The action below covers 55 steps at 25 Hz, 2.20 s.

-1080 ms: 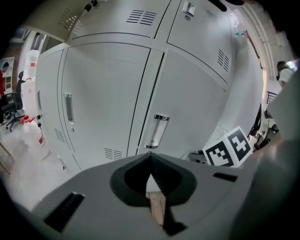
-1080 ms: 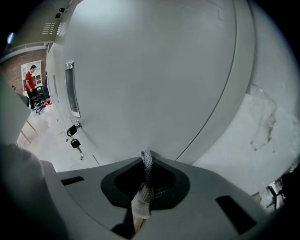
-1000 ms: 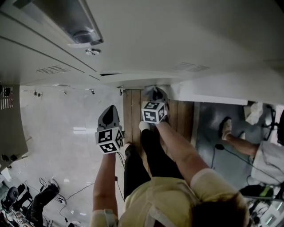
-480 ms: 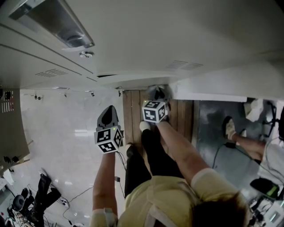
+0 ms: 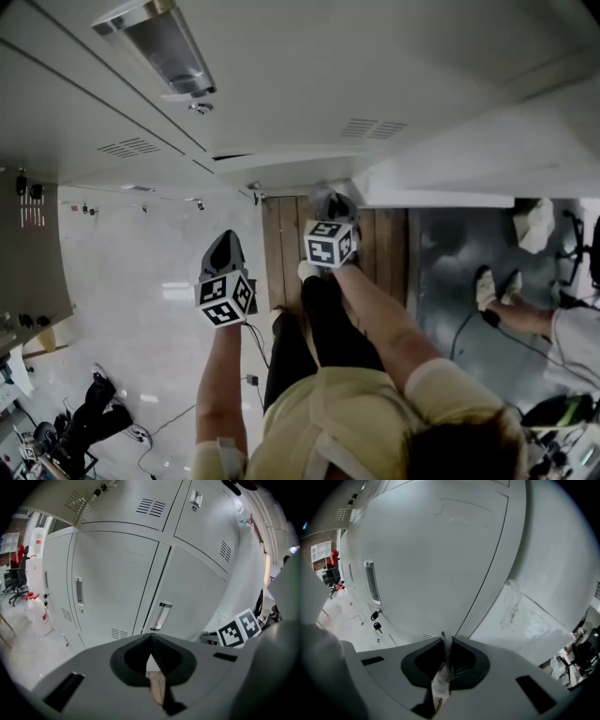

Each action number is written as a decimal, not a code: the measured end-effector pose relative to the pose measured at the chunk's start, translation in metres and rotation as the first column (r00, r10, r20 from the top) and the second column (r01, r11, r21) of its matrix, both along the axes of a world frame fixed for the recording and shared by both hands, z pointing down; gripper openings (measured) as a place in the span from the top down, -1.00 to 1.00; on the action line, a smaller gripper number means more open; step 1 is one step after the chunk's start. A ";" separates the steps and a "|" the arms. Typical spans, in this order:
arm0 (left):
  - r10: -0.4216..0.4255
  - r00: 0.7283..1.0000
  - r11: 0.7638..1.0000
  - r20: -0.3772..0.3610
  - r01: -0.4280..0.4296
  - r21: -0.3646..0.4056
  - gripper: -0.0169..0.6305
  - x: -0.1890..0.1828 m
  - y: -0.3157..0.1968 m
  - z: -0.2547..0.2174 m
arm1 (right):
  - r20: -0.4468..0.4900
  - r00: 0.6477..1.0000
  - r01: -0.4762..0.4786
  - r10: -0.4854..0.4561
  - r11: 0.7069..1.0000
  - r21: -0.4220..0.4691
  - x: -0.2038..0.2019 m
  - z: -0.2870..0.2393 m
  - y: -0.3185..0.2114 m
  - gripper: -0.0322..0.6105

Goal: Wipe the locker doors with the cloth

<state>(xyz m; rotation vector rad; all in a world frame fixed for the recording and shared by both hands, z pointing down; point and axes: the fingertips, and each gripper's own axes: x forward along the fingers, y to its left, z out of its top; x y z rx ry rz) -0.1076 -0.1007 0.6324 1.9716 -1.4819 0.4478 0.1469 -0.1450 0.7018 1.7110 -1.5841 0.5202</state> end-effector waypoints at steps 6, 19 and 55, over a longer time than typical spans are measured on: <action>-0.008 1.000 1.000 0.003 0.007 0.019 0.99 -0.011 0.012 -0.016 | 0.013 1.000 0.003 -0.003 1.000 0.016 -0.002 -0.021 0.014 0.84; -0.047 0.999 0.998 -0.024 0.048 0.051 0.99 -0.021 0.042 -0.054 | 0.039 0.999 0.018 -0.022 0.993 0.113 -0.001 -0.089 0.040 0.84; -0.037 0.986 0.987 -0.163 0.062 0.150 0.99 -0.051 0.106 -0.144 | 0.189 0.966 0.096 -0.178 0.922 0.376 -0.056 -0.236 0.116 0.84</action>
